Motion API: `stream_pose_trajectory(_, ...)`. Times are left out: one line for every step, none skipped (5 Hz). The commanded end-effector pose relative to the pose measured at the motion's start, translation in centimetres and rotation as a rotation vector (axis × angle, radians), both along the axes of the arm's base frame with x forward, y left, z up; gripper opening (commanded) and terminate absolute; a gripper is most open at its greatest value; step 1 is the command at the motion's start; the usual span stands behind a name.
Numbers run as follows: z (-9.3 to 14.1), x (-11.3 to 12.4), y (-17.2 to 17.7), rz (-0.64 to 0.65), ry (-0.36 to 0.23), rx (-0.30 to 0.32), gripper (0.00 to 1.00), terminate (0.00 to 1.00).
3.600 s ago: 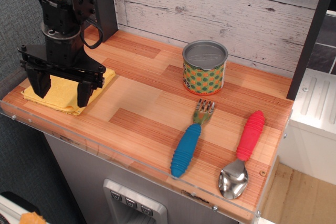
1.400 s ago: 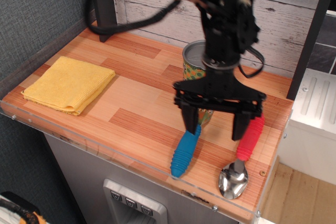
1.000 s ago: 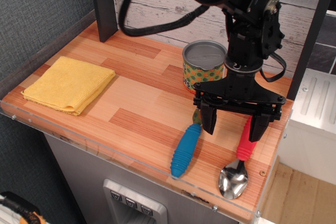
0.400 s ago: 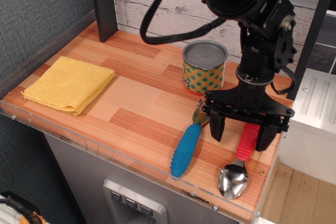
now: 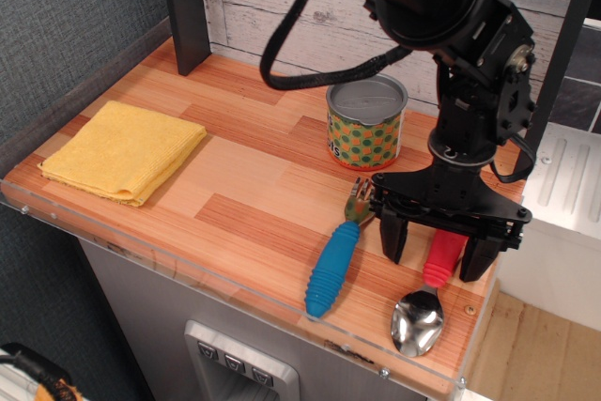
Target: Move the spoon to other side of fork
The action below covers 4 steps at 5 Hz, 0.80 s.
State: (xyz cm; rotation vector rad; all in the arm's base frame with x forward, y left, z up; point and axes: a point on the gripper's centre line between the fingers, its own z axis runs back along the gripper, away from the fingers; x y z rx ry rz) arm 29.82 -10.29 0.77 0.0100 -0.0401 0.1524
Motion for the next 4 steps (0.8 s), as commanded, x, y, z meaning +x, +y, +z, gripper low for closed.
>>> stream_pose_trajectory(0.7, 0.3, -0.4, -0.026, -0.050, 0.012, 0.00, 0.00)
stream_pose_trajectory(1.3, 0.2, -0.4, -0.044, -0.081, 0.002, 0.00, 0.00)
stream_pose_trajectory(2.3, 0.0, -0.2, -0.042, -0.097, 0.005, 0.00, 0.00)
stream_pose_trajectory(4.1, -0.3, 1.2, -0.021, -0.120, 0.019, 0.00, 0.00)
